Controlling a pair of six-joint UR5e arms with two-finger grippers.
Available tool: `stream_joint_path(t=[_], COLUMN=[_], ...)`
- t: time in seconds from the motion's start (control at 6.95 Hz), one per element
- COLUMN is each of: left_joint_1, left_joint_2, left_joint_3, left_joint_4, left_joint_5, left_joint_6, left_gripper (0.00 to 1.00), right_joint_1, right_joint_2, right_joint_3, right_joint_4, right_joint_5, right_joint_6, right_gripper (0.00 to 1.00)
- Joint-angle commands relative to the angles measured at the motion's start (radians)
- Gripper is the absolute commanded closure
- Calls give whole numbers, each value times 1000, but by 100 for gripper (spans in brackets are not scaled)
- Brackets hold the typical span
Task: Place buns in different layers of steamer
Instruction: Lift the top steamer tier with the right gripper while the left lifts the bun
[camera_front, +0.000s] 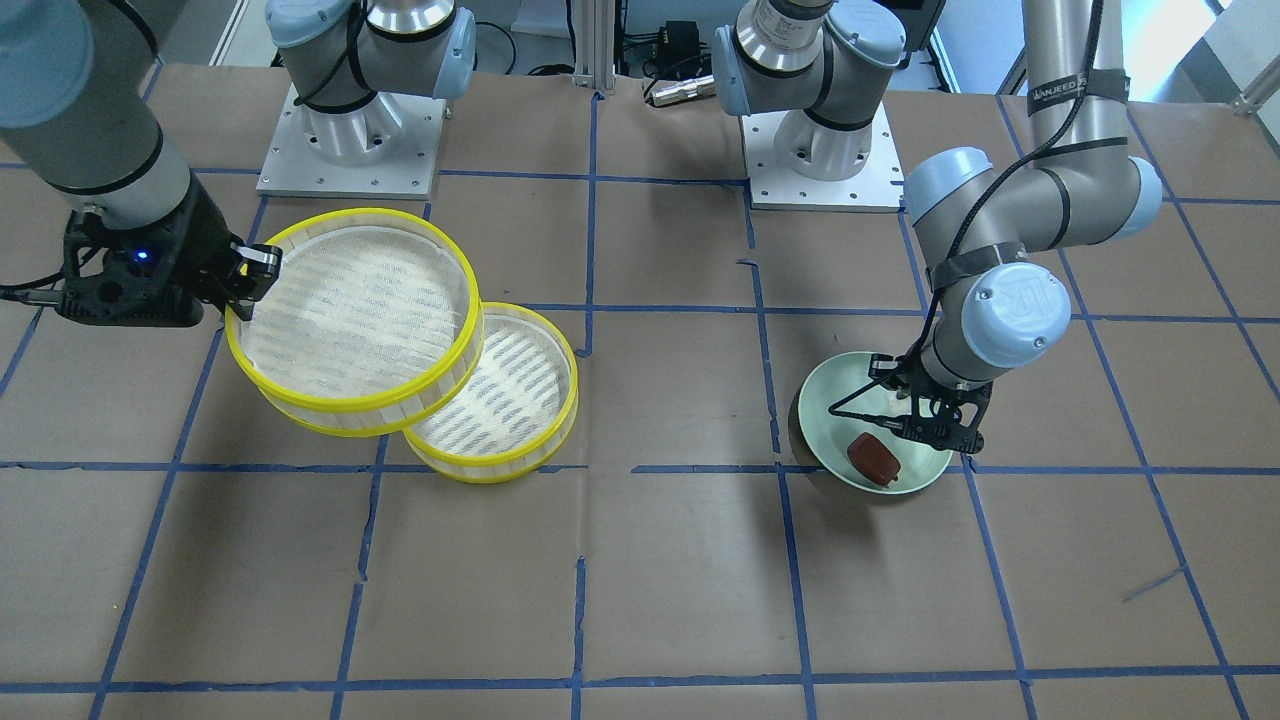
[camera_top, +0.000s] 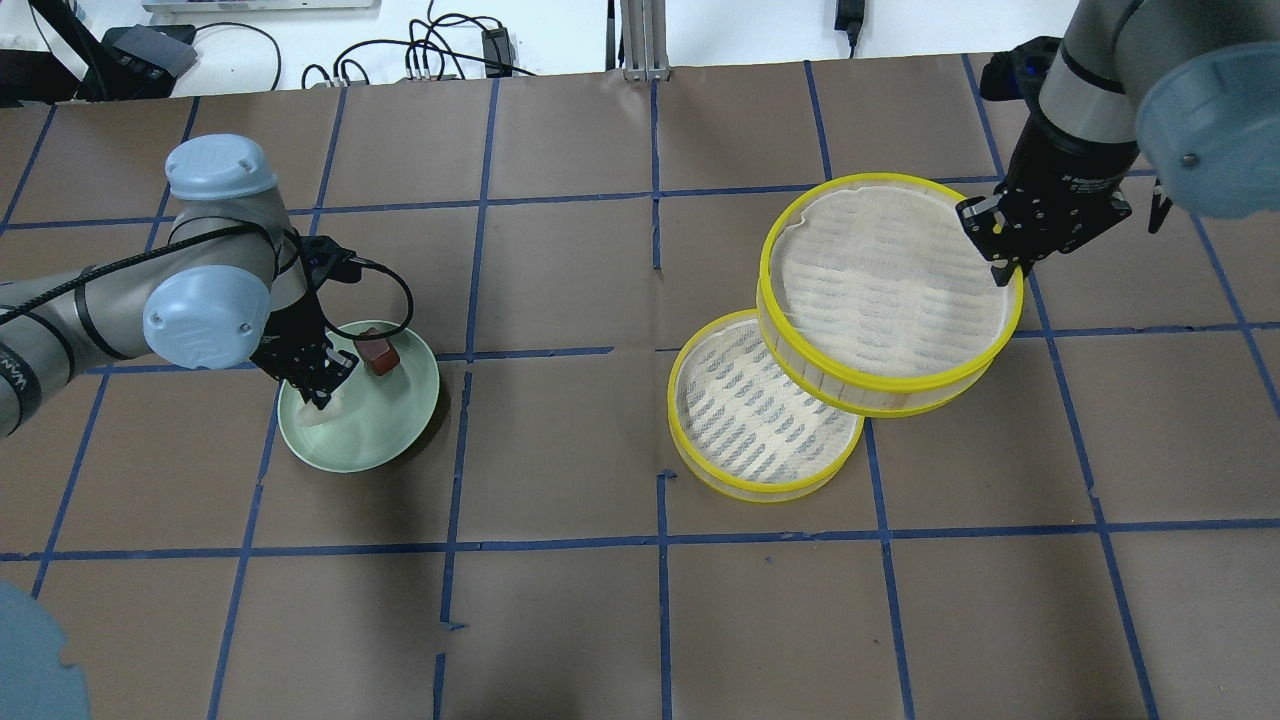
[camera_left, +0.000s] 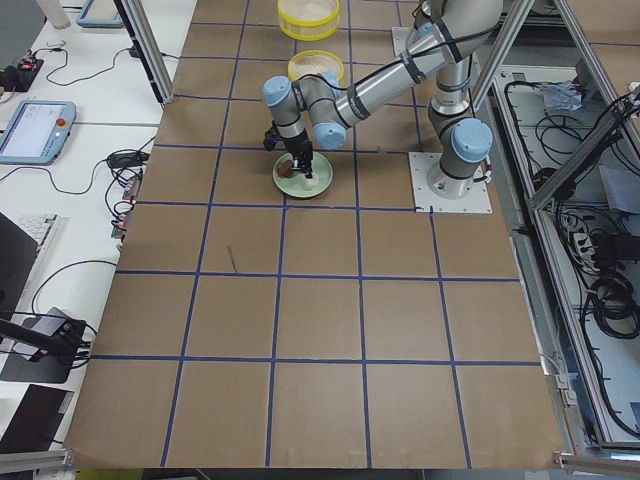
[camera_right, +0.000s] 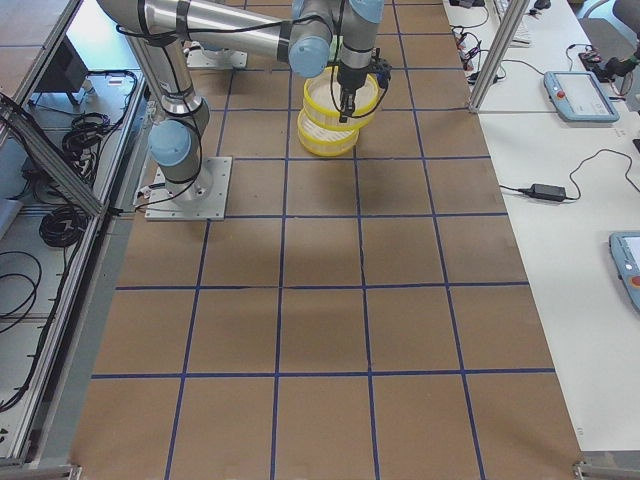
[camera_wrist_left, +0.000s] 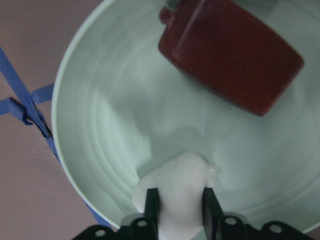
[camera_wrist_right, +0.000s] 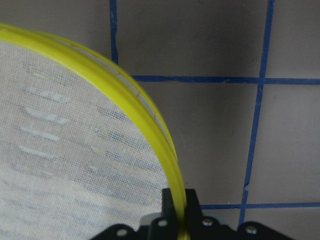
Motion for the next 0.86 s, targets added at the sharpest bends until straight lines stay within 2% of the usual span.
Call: stream_joint_path(t=[0.0, 0.14, 0.29, 0.72], left_joint_1=[-135, -234, -345, -554], left_joint_2=[59, 58, 55, -21], left_joint_3=[102, 116, 118, 129], left_joint_4=[-110, -109, -91, 145], left_joint_5=[-109, -167, -270, -538], left_joint_6=[-162, -304, -457, -777], left_gripper=[99, 99, 99, 99], right_joint_1=[-63, -85, -100, -122], right_joint_2=[-12, -12, -22, -32], right_joint_3=[-23, -23, -26, -31], right_joint_4=[84, 101, 119, 124], right_joint_5=[-11, -26, -57, -62], right_joint_6=[-31, -34, -34, -34], right_gripper=[93, 93, 93, 93])
